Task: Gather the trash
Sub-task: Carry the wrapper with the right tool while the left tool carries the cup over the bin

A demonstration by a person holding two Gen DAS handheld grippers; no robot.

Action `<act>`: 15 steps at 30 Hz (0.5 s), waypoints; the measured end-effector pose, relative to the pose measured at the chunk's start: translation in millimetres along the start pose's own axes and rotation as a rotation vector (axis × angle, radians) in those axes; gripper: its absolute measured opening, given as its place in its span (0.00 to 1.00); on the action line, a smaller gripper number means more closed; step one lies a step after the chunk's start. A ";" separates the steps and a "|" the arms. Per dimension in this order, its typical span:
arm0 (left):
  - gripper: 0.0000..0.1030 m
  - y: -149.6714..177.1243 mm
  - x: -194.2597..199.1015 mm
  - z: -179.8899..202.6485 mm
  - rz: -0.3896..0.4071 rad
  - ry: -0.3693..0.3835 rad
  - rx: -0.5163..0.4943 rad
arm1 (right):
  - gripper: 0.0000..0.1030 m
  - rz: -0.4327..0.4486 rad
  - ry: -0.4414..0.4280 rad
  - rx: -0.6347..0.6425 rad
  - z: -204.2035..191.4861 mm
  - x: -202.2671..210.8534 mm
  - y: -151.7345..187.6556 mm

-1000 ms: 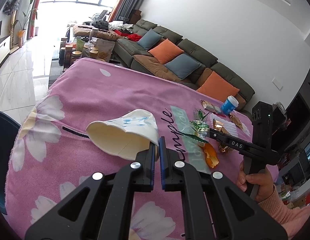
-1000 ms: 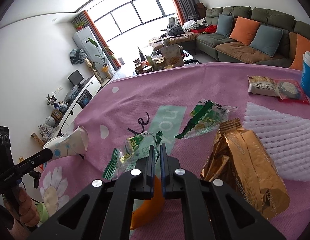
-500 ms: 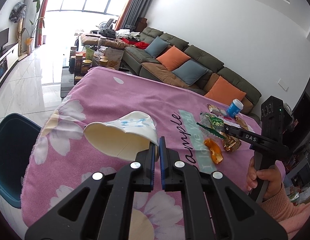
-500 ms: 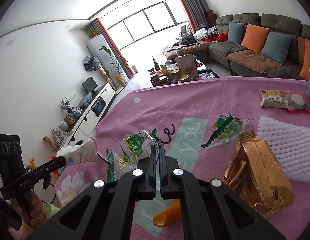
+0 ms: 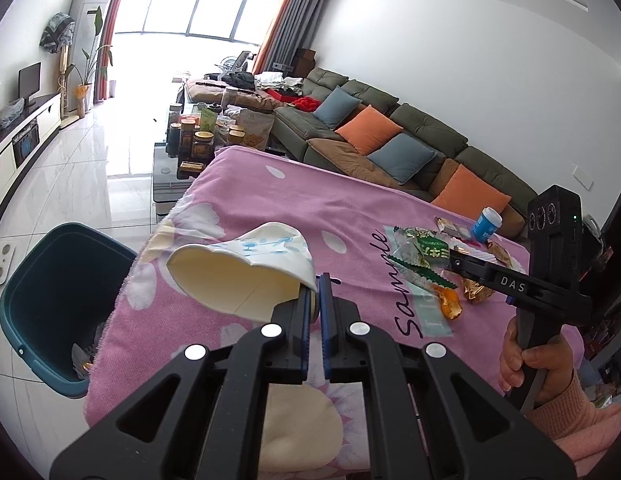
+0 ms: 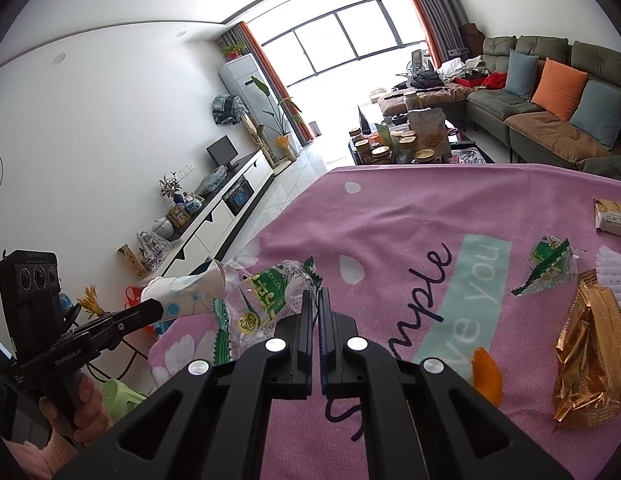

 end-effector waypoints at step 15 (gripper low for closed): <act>0.05 6.4 39.3 -26.8 0.039 -0.088 0.033 | 0.02 -0.038 -0.082 0.075 -51.9 -29.3 3.0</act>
Point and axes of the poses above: each gripper's, at about its wrist camera, not at the fingertips, and x roughly against the way its jaws point, z to its right, y to its underside, the point moved 2 cm from there along -x, roughly the way its jaws point, and after that the axes turned 3 degrees about z, right-handed, at the moved point
